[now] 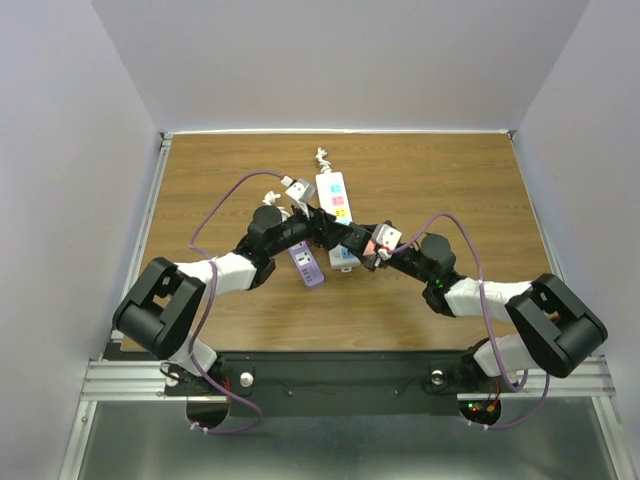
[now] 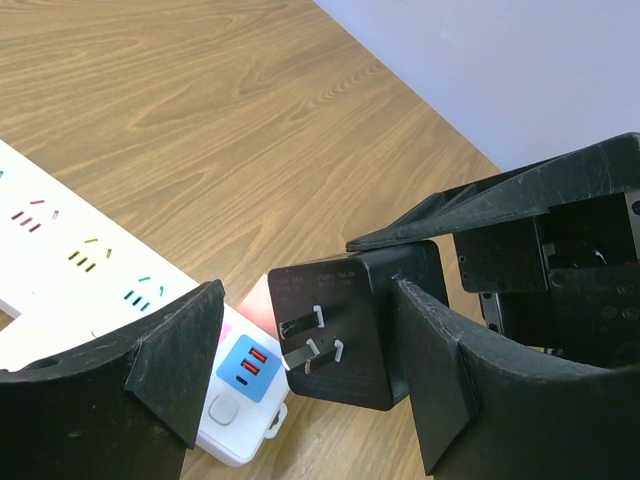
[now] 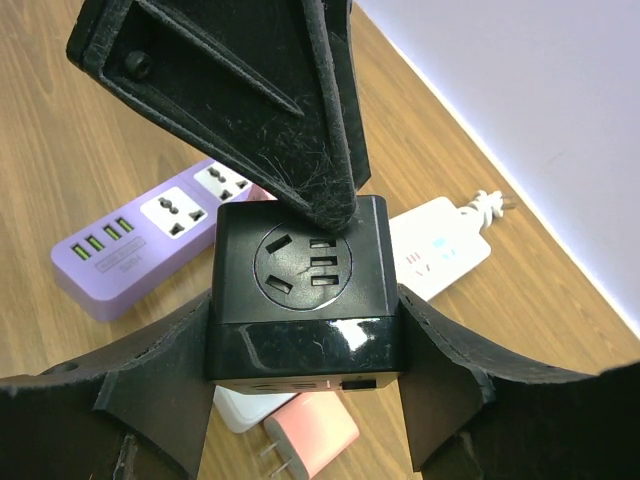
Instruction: Insert the plug
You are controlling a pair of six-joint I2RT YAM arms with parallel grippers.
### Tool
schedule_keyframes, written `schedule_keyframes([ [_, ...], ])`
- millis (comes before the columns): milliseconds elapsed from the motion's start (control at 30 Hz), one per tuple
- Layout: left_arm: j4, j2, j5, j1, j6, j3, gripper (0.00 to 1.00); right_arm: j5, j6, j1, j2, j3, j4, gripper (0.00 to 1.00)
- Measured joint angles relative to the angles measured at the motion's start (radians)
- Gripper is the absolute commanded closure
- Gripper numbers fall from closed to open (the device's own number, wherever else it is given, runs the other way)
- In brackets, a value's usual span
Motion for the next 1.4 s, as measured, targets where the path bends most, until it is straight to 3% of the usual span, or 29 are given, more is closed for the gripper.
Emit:
schedule_keyframes([
  [467,0.099,0.056,0.078,0.014,-0.011,-0.046,0.22,0.019,0.015,0.000,0.000,0.000,-0.068,1.00],
  [533,0.084,0.022,0.096,0.016,-0.011,-0.066,0.11,0.018,0.013,0.000,0.000,0.001,-0.060,1.00],
  [667,0.058,-0.031,0.117,0.017,-0.027,-0.083,0.01,0.017,0.011,0.000,-0.008,0.019,-0.052,1.00],
  [1400,0.145,-0.134,0.199,0.016,-0.193,-0.106,0.01,-0.098,0.031,0.000,-0.200,0.019,-0.039,1.00],
])
